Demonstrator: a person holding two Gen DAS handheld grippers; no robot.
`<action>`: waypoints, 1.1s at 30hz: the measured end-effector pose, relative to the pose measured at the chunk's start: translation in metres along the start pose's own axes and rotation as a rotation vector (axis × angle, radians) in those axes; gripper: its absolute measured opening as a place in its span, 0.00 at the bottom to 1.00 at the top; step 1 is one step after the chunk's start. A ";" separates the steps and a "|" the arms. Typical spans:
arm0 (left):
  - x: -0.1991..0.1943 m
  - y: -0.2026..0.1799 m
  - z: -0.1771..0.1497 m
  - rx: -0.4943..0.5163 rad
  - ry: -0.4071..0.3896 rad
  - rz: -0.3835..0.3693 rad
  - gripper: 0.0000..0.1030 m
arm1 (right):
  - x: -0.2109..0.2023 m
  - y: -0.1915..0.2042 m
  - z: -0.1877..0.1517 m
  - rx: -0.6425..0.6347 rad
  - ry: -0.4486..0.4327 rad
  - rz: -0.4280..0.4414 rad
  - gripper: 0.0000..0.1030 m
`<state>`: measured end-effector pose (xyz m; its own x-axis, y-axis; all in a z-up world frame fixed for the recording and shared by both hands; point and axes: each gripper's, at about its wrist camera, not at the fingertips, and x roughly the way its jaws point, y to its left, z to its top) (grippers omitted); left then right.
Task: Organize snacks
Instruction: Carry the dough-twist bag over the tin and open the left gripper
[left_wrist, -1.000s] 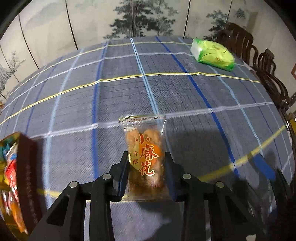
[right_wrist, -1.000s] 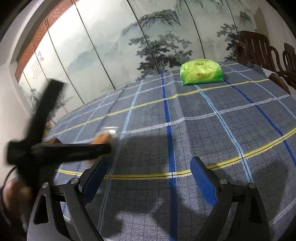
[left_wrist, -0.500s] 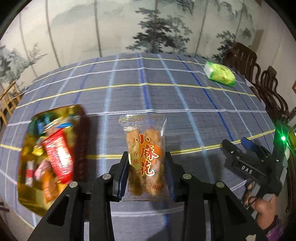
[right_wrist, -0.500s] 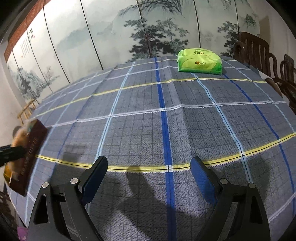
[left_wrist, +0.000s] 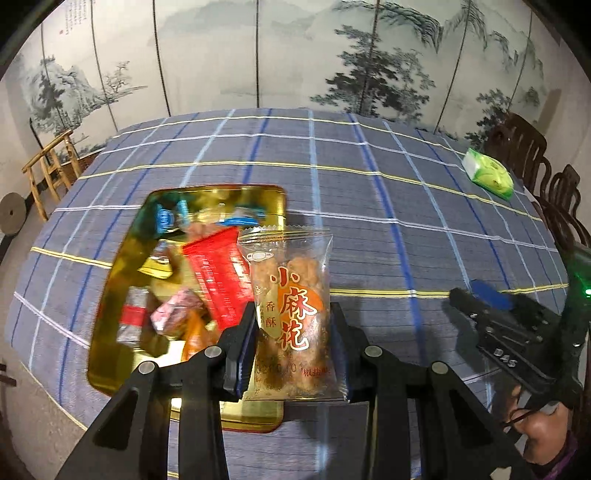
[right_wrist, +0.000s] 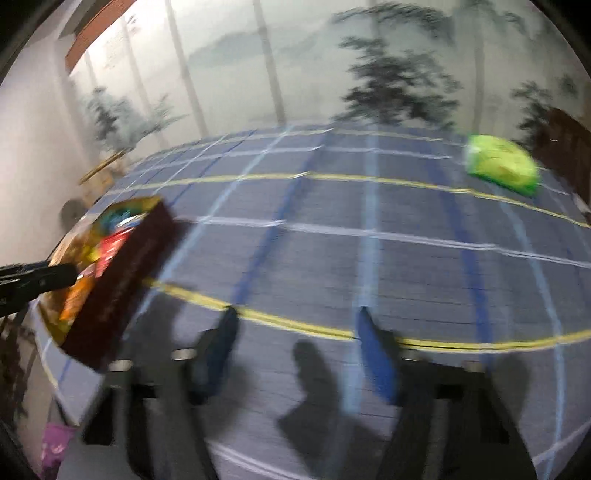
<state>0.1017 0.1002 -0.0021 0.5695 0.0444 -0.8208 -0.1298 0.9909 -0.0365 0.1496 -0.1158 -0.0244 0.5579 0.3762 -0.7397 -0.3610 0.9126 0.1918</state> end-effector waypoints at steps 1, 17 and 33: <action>-0.001 0.005 0.000 -0.002 -0.004 0.005 0.31 | 0.007 0.011 0.001 -0.011 0.024 0.021 0.27; 0.003 0.064 -0.013 -0.064 0.003 0.040 0.31 | 0.000 0.138 0.013 -0.205 0.000 0.184 0.11; 0.014 0.093 -0.020 -0.082 -0.010 0.049 0.31 | 0.012 0.188 0.024 -0.246 0.003 0.186 0.11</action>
<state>0.0814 0.1903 -0.0285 0.5692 0.0938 -0.8168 -0.2235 0.9737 -0.0439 0.1062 0.0643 0.0183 0.4638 0.5321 -0.7084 -0.6269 0.7621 0.1620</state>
